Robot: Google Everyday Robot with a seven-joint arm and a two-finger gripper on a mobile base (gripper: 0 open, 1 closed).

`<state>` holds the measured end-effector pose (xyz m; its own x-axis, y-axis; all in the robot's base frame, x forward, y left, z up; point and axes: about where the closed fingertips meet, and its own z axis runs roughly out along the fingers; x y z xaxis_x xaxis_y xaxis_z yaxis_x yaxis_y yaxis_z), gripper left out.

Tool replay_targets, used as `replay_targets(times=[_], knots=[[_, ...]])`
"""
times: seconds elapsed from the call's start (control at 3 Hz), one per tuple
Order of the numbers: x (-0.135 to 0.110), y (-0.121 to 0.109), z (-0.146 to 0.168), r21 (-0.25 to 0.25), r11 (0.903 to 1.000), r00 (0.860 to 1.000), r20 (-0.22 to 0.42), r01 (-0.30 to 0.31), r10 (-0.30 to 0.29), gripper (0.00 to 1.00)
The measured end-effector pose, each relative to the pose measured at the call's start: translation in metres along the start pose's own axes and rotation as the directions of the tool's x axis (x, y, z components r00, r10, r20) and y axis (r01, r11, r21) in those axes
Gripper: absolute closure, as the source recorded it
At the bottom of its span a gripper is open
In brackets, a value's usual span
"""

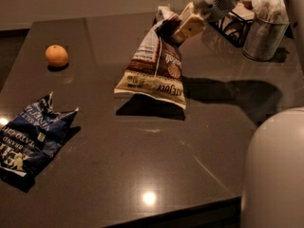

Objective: Pick brown chip bag

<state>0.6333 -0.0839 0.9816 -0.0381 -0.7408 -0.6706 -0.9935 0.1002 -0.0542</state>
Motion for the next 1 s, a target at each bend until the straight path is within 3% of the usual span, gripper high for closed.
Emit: replay_targets(times=[0.33, 0.67, 1.0], knots=[[-0.028, 0.01, -0.022, 0.0, 0.9995, 0.994, 0.102, 0.031, -0.031, 1.0], [-0.048, 0.017, -0.036, -0.001, 0.9982, 0.985, 0.162, 0.06, -0.059, 1.0], [-0.054, 0.009, -0.034, 0.024, 0.9982, 0.982, 0.181, 0.056, -0.059, 1.0]])
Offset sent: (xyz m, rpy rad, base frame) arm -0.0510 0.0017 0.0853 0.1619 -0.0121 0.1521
